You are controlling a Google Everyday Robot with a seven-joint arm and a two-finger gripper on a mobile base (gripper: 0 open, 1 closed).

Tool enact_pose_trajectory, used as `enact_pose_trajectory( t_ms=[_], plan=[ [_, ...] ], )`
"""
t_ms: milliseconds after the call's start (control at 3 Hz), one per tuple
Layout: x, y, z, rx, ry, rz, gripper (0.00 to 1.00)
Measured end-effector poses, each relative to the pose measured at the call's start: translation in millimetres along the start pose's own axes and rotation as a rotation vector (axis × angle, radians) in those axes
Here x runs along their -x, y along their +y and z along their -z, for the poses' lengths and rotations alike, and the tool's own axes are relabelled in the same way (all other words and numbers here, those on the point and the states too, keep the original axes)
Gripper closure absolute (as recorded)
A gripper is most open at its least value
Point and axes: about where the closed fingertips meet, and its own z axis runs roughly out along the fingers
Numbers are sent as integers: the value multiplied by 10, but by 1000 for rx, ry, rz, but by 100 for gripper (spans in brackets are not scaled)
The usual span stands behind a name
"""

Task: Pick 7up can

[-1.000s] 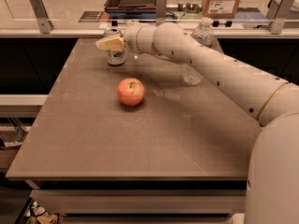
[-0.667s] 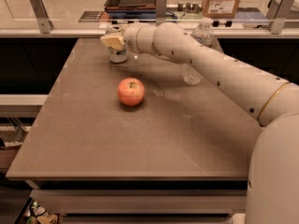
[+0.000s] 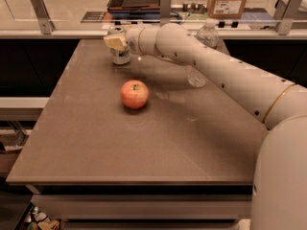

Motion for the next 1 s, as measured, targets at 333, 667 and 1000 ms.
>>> enact_pose_trajectory(
  t_ms=[333,667,1000],
  plan=[
    [-1,18,-14,3,0,0,100],
    [2,23,-15,4,0,0,100],
    [134,50,25,10,-14,11,100]
  ],
)
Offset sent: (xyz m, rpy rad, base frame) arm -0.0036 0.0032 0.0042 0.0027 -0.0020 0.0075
